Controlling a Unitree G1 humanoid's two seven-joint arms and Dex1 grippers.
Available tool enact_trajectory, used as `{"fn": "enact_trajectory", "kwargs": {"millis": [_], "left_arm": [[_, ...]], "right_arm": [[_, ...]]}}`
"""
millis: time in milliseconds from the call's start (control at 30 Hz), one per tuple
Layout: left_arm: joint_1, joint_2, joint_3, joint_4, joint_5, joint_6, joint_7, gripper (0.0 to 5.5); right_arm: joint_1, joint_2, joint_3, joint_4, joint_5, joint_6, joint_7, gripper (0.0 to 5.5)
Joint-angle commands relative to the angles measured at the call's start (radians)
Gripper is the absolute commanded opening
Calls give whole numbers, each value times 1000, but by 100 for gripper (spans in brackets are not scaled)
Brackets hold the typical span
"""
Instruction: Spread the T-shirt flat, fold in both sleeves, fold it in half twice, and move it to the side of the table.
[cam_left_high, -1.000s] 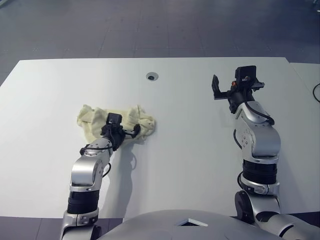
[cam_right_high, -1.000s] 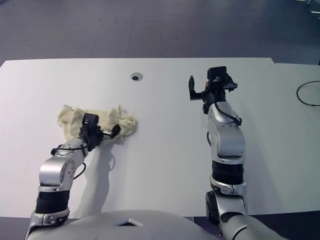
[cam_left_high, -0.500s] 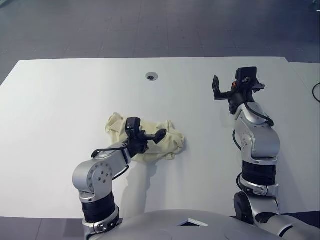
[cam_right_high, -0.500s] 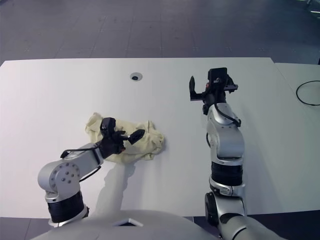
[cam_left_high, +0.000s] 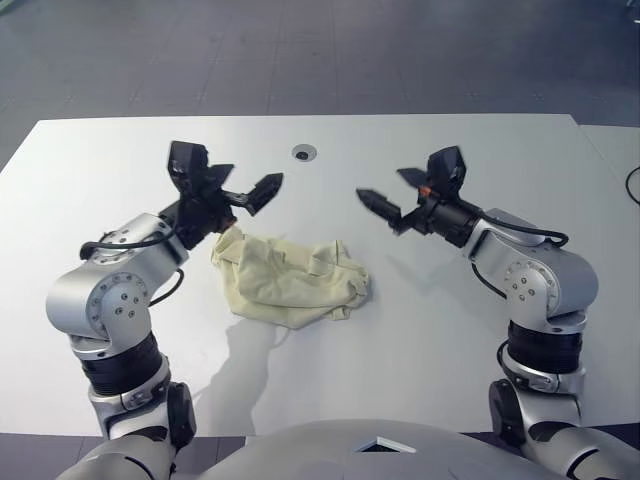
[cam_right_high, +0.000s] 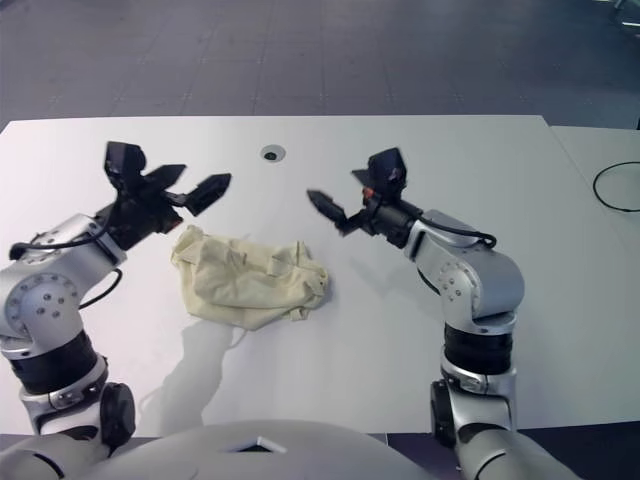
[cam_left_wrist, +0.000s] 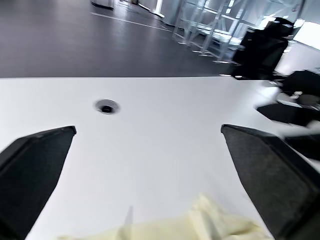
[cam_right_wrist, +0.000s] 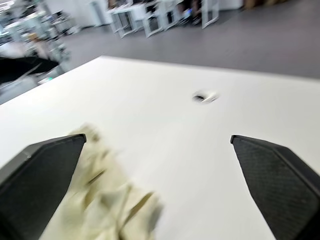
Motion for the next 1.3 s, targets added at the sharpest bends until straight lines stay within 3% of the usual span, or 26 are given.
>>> {"fn": "enact_trajectory", "kwargs": {"millis": [33,300,767,1300], "left_arm": [[-7,67,-6,13,24,-52,-6,540],[-5,88,-10,8,7,-61,10,540],[-1,72,-27,21,1,-75,58,540],[26,41,-46,11,0,-84,93,540]], "right_arm": [[9,-55,68,-43,67,106,42,538],[114,-137,201,-149,119,174,69,538],[129,-166,327,-85,88,112,71,538],[11,-108,296,38,130,156,90,538]]}}
